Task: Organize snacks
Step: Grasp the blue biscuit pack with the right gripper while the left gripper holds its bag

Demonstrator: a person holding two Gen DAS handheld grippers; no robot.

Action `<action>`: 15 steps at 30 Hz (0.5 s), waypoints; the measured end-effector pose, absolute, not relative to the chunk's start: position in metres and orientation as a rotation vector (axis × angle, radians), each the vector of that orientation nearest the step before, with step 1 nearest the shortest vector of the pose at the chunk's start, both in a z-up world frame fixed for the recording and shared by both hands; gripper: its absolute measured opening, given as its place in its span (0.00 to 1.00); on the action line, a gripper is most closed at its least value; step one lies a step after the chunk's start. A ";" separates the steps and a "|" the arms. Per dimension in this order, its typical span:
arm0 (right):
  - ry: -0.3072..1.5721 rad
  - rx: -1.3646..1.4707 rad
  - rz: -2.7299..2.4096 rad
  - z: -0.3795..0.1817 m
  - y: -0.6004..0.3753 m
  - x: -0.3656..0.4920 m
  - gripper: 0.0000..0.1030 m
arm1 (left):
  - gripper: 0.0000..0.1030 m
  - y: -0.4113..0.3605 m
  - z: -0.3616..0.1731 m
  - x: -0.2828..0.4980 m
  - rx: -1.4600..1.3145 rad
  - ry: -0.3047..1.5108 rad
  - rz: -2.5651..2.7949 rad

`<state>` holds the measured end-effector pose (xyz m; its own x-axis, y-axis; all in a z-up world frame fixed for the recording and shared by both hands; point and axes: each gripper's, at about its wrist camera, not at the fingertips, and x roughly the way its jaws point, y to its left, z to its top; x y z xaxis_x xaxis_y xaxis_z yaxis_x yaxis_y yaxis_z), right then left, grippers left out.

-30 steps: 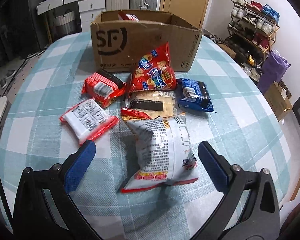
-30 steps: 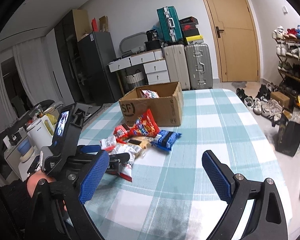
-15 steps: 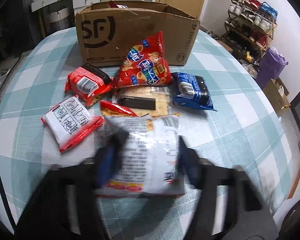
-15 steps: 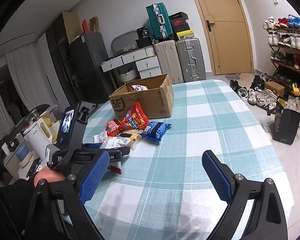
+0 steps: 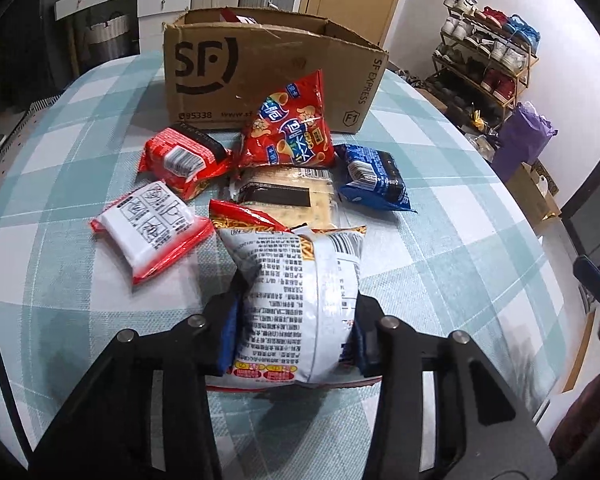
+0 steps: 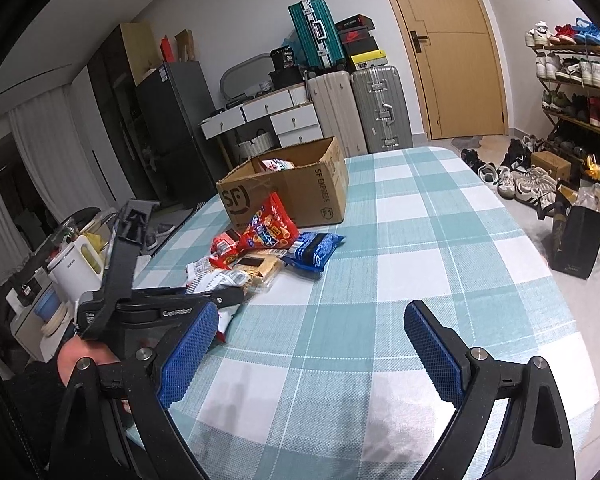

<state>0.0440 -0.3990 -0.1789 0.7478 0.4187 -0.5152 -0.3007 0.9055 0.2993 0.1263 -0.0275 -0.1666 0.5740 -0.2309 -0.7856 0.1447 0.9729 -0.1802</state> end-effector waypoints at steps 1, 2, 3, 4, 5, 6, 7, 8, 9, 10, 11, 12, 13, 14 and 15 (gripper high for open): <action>0.612 0.203 0.397 -0.180 -0.399 0.045 0.93 | 0.39 -0.027 -0.166 0.127 -0.098 0.932 -0.220; 0.616 0.205 0.398 -0.181 -0.398 0.046 0.93 | 0.39 -0.023 -0.165 0.121 -0.094 0.926 -0.213; 0.620 0.205 0.398 -0.182 -0.397 0.048 0.93 | 0.39 -0.021 -0.164 0.119 -0.091 0.922 -0.207; 0.626 0.206 0.395 -0.183 -0.397 0.049 0.93 | 0.39 -0.020 -0.163 0.118 -0.089 0.917 -0.202; 0.633 0.209 0.393 -0.184 -0.396 0.052 0.93 | 0.39 -0.016 -0.163 0.113 -0.087 0.912 -0.200; 0.639 0.212 0.395 -0.186 -0.395 0.054 0.93 | 0.39 -0.015 -0.162 0.112 -0.084 0.911 -0.199; 0.649 0.212 0.398 -0.188 -0.394 0.056 0.93 | 0.39 -0.014 -0.162 0.112 -0.082 0.910 -0.198; 0.656 0.210 0.398 -0.190 -0.393 0.059 0.93 | 0.39 -0.011 -0.161 0.107 -0.086 0.909 -0.197; 0.664 0.205 0.397 -0.192 -0.391 0.061 0.93 | 0.39 -0.009 -0.160 0.106 -0.091 0.911 -0.198; 0.668 0.203 0.397 -0.193 -0.391 0.063 0.93 | 0.39 -0.008 -0.160 0.105 -0.098 0.913 -0.200; 0.674 0.202 0.398 -0.195 -0.389 0.066 0.93 | 0.39 -0.005 -0.160 0.103 -0.107 0.911 -0.202; 0.679 0.202 0.399 -0.196 -0.388 0.068 0.93 | 0.39 -0.003 -0.159 0.102 -0.110 0.910 -0.204; 0.683 0.203 0.400 -0.198 -0.387 0.071 0.93 | 0.39 -0.001 -0.159 0.100 -0.111 0.907 -0.206; 0.689 0.202 0.401 -0.199 -0.386 0.075 0.93 | 0.39 0.001 -0.158 0.099 -0.108 0.904 -0.206; 0.695 0.200 0.401 -0.200 -0.384 0.079 0.93 | 0.39 0.002 -0.158 0.098 -0.104 0.902 -0.203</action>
